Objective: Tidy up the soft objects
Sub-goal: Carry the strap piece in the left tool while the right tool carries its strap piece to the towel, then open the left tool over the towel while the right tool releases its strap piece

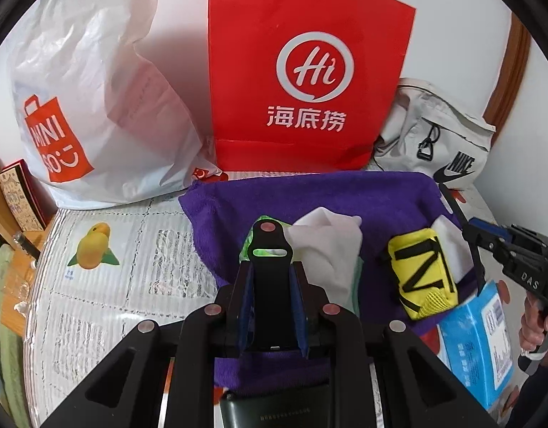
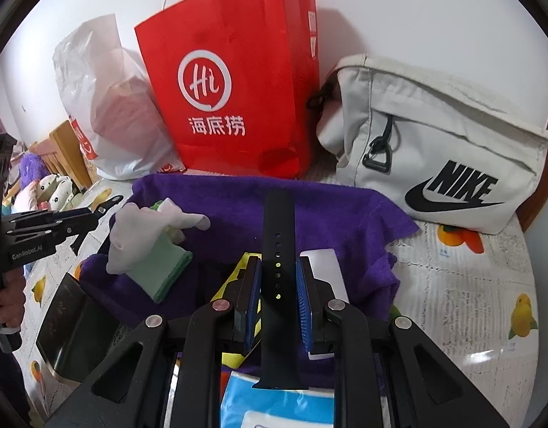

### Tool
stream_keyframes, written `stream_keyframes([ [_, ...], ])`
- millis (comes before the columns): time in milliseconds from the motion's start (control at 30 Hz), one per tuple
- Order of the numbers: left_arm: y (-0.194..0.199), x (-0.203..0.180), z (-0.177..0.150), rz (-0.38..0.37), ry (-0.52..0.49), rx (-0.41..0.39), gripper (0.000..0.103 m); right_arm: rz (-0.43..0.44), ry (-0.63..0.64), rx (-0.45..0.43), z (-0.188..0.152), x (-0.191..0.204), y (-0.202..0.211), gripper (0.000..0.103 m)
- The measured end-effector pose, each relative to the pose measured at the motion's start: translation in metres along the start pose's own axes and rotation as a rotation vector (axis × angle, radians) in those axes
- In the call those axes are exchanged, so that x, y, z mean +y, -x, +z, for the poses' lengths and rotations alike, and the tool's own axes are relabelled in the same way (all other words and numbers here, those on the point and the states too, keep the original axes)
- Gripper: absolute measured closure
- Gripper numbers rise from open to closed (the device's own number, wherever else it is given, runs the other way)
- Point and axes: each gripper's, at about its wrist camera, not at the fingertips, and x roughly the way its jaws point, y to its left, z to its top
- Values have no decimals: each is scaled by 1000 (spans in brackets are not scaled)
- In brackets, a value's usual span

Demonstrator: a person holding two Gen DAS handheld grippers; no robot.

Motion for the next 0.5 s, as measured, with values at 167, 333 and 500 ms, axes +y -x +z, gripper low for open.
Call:
stream_keyframes([
  [167,-16,5,4,-11,22,14,83,11,25,42,-2,6,-17,83],
  [333,-32,7,5,-18,30,43,83,8,32,84,-5,6,-31,83],
  [500,-42,11,5,-37,61,64,83,6,28,116,-7,4,-39,83],
])
